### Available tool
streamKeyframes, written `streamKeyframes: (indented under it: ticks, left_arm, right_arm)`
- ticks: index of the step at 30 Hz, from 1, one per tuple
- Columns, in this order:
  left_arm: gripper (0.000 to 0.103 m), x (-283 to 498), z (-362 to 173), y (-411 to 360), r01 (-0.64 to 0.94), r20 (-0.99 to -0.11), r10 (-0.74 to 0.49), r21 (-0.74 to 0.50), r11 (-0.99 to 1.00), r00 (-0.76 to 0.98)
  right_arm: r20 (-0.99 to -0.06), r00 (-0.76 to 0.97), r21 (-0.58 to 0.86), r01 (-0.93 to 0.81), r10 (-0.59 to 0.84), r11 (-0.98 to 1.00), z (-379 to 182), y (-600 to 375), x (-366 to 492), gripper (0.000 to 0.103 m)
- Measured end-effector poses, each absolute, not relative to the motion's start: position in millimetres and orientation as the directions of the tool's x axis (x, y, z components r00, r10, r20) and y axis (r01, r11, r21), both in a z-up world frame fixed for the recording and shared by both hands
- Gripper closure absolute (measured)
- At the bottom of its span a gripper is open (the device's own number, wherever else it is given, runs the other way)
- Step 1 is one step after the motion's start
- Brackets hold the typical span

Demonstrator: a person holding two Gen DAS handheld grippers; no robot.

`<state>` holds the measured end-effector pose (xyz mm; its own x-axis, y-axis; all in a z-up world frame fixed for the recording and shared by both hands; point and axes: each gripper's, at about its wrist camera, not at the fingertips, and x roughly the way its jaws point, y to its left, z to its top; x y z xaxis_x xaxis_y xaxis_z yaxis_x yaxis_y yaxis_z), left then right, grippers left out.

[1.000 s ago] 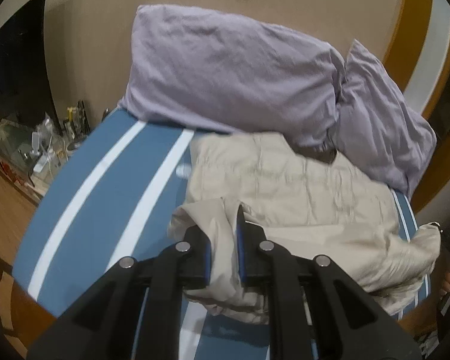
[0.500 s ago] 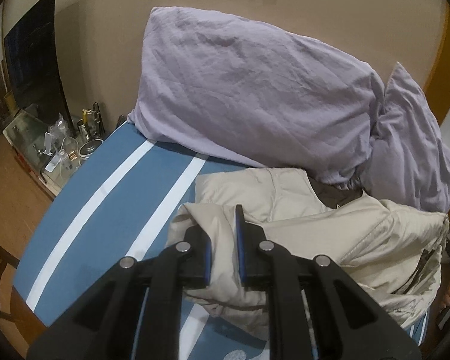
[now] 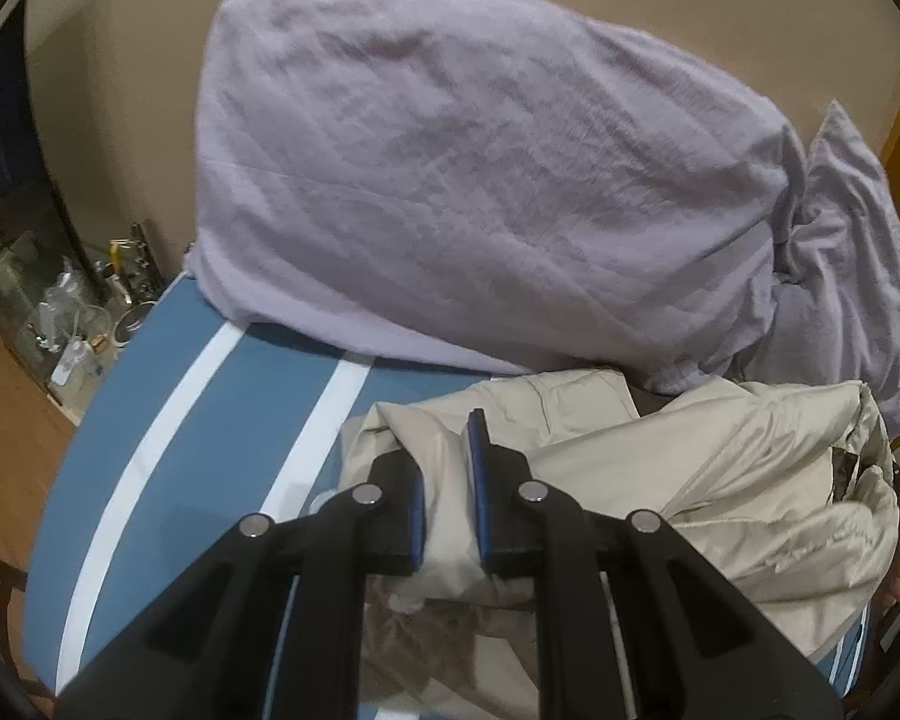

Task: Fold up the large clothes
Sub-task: 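Lift the hem with both grippers and fold it toward the collar, then open both grippers to release the hem onto the folded jacket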

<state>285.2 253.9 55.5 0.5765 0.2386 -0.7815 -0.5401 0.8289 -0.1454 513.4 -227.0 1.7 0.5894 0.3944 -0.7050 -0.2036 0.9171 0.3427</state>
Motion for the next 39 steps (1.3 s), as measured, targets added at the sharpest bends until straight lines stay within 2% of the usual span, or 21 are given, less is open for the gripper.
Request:
streamKeyframes:
  ticks: [14,19,20,22,23,25,27,28,33,39]
  left_arm:
    - [0.085,350,-16,293,-0.557,-0.856,0.143,-0.188,0.809,0.497]
    - [0.081,368,-29,296,-0.558,-0.873,0.117,-0.194,0.807,0.474]
    - [0.079,369,-30,298,-0.559,-0.875,0.109,-0.202,0.804,0.471]
    - [0.076,371,-28,301,-0.562,-0.876,0.096,-0.215,0.799,0.472]
    - [0.073,372,-27,303,-0.564,-0.875,0.092,-0.222,0.795,0.475]
    - [0.063,372,-22,304,-0.565,-0.870,0.098,-0.225,0.794,0.484]
    - [0.026,370,-10,303,-0.592,-0.850,0.202,-0.152,0.792,0.487]
    - [0.022,368,-4,302,-0.601,-0.837,0.241,-0.125,0.790,0.492]
    - [0.022,361,17,295,-0.568,-0.815,0.232,-0.139,0.811,0.531]
    - [0.022,355,28,259,-0.491,-0.806,0.183,-0.149,0.858,0.564]
  right_arm:
    - [-0.796,0.518,0.312,-0.092,0.313,0.945,-51,-208,561,0.091]
    - [-0.807,0.484,0.357,-0.056,0.338,0.932,-60,-214,569,0.081]
    - [-0.805,0.482,0.370,-0.046,0.345,0.928,-59,-218,569,0.077]
    - [-0.794,0.508,0.376,-0.024,0.335,0.926,-50,-228,567,0.058]
    - [-0.782,0.532,0.376,-0.014,0.325,0.927,-43,-233,564,0.044]
    - [-0.760,0.562,0.387,-0.013,0.327,0.922,-31,-239,559,0.040]
    - [-0.747,0.568,0.396,-0.035,0.345,0.917,-19,-238,553,0.040]
    - [-0.739,0.570,0.397,-0.061,0.359,0.916,-13,-233,547,0.040]
    - [-0.718,0.530,0.416,-0.192,0.451,0.889,3,-189,528,0.040]
    - [-0.735,0.415,0.412,-0.354,0.536,0.840,5,-109,508,0.040]
